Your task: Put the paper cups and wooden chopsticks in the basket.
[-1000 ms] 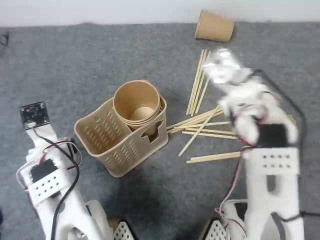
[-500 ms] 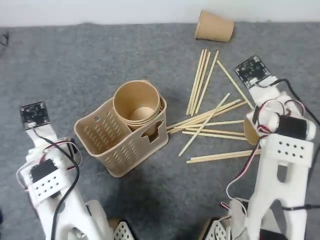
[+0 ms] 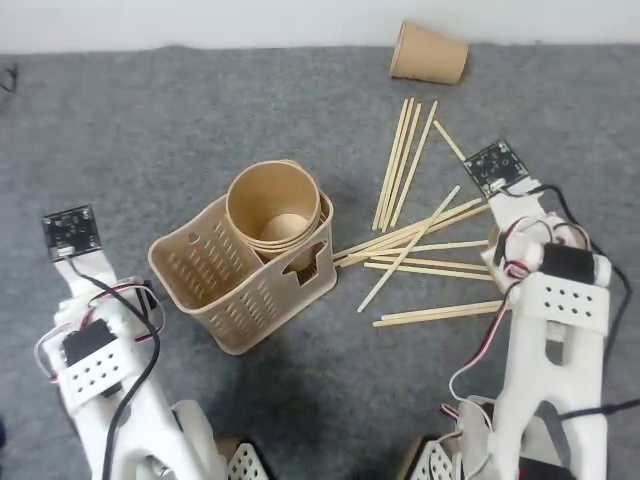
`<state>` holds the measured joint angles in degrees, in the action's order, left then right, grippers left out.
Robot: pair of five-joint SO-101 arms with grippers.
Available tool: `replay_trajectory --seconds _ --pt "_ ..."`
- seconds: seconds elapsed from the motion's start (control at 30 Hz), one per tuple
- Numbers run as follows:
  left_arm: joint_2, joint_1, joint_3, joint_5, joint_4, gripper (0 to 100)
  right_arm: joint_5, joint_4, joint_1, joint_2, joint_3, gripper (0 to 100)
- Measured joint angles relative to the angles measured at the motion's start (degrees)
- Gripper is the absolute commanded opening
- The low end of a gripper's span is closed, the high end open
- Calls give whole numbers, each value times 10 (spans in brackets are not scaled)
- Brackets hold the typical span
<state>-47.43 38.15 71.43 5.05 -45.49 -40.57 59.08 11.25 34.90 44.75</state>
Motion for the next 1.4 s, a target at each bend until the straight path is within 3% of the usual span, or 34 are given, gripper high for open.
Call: replay_trajectory --seconds 0.23,0.6,1.07,1.2,1.4 --pt "0 0 0 0 0 188 45 -112 -2 2 58 131" --pt "0 0 10 0 0 188 49 -135 40 0 66 130" --pt "0 0 10 0 0 188 -29 -280 116 -7 135 124" --pt "0 0 10 0 0 188 -37 -314 126 -7 148 0" --pt "0 0 10 0 0 188 -56 -322 127 -6 147 7"
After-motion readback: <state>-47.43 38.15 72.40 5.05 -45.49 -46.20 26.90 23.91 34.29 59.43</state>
